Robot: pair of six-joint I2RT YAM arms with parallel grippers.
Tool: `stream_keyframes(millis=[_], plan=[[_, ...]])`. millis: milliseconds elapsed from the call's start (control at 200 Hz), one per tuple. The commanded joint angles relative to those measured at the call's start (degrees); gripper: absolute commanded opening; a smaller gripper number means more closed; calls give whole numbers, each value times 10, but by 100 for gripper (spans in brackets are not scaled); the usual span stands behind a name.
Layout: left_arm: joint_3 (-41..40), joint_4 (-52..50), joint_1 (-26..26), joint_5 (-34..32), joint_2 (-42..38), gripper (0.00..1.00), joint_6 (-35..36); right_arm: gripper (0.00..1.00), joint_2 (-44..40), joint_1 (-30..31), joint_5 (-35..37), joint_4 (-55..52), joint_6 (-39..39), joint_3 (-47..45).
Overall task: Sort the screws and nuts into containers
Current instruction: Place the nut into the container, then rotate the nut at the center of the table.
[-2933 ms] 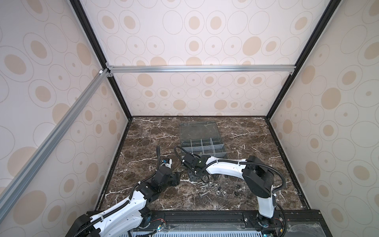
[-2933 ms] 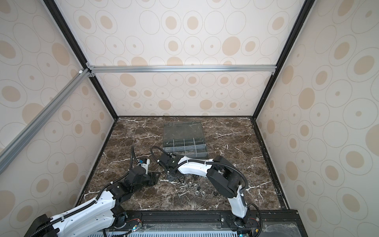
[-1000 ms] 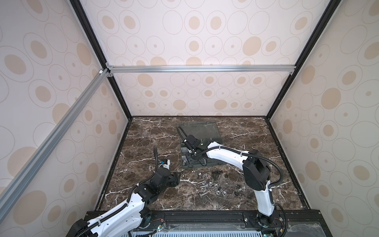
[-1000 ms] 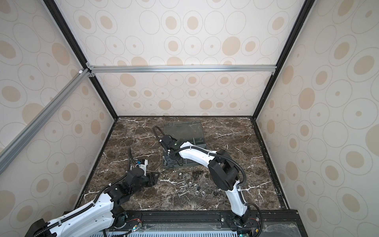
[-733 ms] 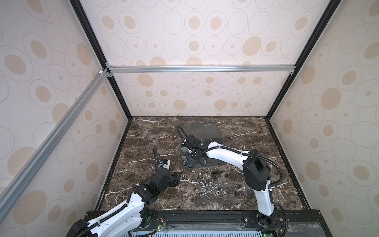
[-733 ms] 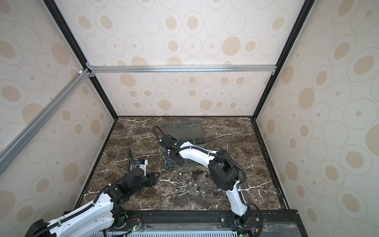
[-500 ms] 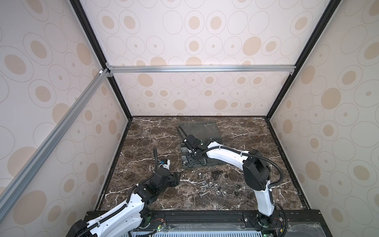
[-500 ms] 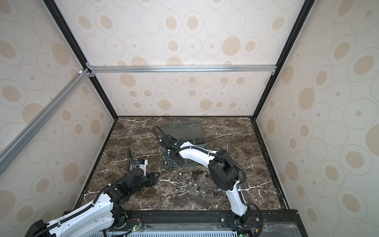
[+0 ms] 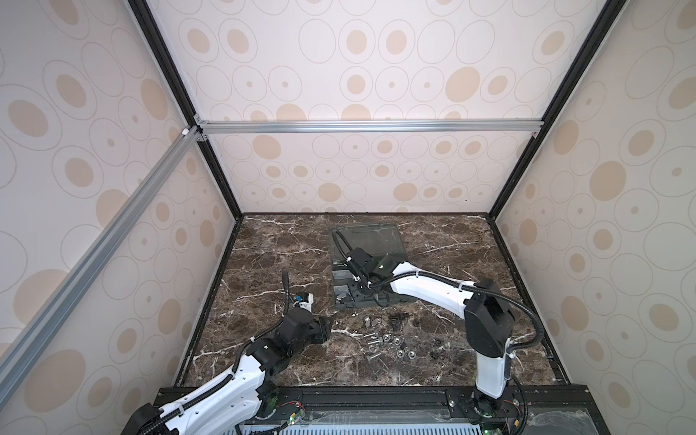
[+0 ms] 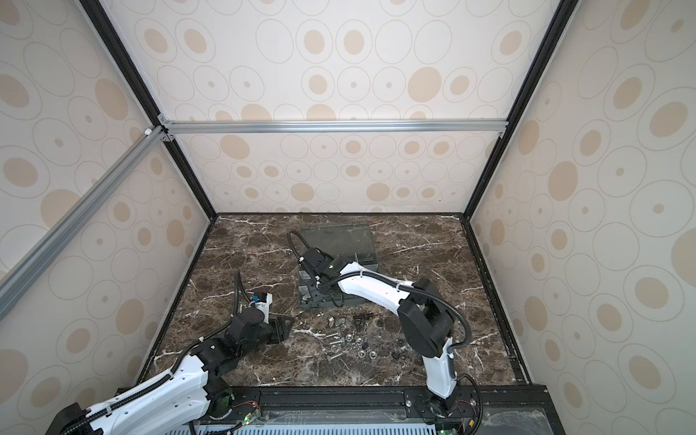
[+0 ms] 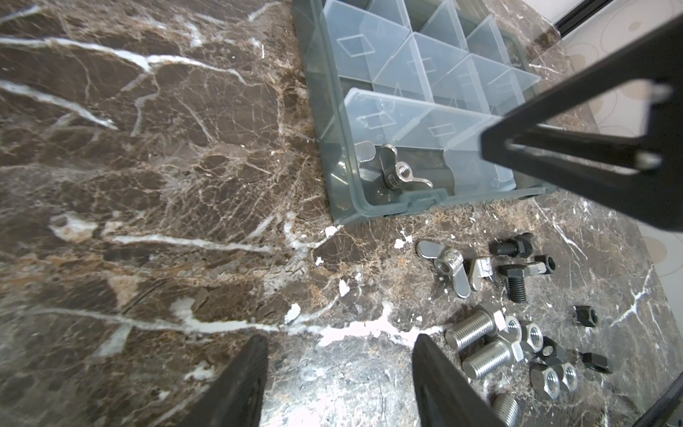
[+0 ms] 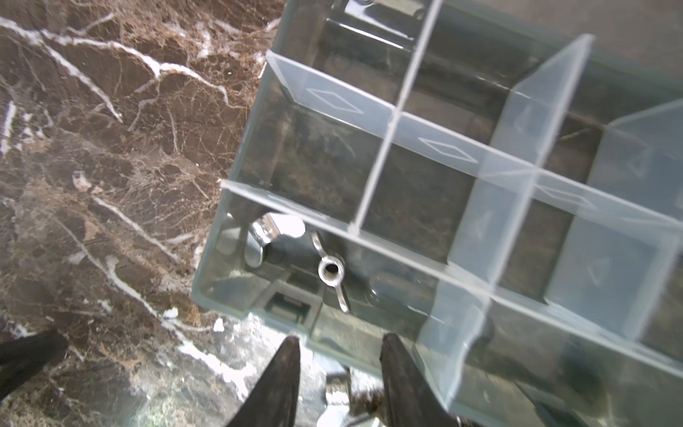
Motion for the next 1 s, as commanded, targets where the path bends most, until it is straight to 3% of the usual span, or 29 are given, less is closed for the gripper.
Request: stream_keyframes(millis=[0, 190, 435, 995], plan=[[37, -6, 3, 12, 24, 61, 7, 40, -58, 1, 27, -2, 16, -48], [60, 23, -11, 33, 91, 59, 9, 40, -139, -6, 50, -2, 27, -134], [104, 44, -58, 14, 165, 58, 0, 40, -222, -24, 59, 8, 42, -213], [181, 98, -108, 34, 322, 56, -7, 40, -282, -35, 66, 3, 56, -269]])
